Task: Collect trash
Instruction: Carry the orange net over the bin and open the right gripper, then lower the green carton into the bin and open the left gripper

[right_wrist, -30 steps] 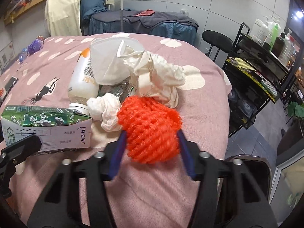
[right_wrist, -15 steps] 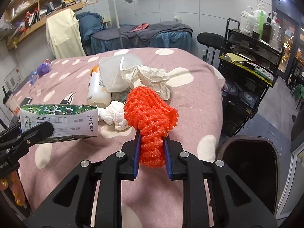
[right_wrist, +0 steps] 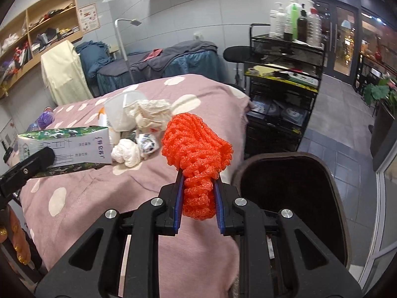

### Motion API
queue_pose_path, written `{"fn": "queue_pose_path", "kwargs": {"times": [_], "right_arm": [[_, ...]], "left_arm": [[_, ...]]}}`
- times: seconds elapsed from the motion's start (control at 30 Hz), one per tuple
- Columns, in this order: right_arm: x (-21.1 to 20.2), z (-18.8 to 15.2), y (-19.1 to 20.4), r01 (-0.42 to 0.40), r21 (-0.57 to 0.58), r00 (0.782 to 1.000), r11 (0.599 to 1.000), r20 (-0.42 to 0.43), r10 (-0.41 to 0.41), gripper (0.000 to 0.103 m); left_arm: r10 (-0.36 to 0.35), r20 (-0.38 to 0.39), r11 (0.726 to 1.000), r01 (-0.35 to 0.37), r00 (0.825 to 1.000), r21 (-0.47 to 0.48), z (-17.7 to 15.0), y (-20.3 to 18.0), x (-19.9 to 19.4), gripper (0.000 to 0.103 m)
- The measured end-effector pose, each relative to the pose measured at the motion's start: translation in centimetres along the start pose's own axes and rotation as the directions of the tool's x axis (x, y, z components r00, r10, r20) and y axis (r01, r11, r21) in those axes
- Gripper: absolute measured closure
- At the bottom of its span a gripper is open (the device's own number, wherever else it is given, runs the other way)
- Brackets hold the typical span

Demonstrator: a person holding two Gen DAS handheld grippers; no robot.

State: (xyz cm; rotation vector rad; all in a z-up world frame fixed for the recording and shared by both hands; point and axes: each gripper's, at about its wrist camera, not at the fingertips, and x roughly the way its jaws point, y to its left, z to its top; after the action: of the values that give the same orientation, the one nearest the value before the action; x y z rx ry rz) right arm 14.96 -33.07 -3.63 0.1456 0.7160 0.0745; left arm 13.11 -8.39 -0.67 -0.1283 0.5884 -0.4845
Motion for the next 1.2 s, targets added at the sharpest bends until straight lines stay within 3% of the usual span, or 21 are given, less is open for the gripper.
{"fn": "queue_pose_path", "kwargs": {"times": [0.5,0.9,1.0,1.07,1.2], "right_arm": [[0.8,-3.7,-7.7,0.146,0.134,0.987,0.98,-0.089,-0.134,0.081],[5.1,-8.0,-11.9,0.199,0.214,0.962,0.956,-0.226,-0.149,0.08],[5.8,-8.4,-12.4,0.207,0.229,0.959,0.951,-0.24,-0.151,0.06],[6.0,-8.6,-12.4,0.22,0.223,0.957,0.95,-0.236,-0.166,0.037],[5.4,-9.0,-12.5,0.239,0.228,0.958,0.944,-0.215,-0.19,0.034]], "left_arm": [[-0.11,-0.016,0.988,0.111,0.994,0.112,0.4,-5.5,2.0,0.055],[-0.158,-0.074,0.974,0.168,0.985,0.149,-0.6,-8.4,3.7,0.055],[-0.165,-0.085,0.972,0.176,0.983,0.157,-0.8,-9.0,4.1,0.055],[-0.168,-0.09,0.97,0.181,0.982,0.16,-0.9,-9.3,4.4,0.055],[-0.174,-0.107,0.968,0.19,0.979,0.165,-1.2,-9.9,5.0,0.055]]}}
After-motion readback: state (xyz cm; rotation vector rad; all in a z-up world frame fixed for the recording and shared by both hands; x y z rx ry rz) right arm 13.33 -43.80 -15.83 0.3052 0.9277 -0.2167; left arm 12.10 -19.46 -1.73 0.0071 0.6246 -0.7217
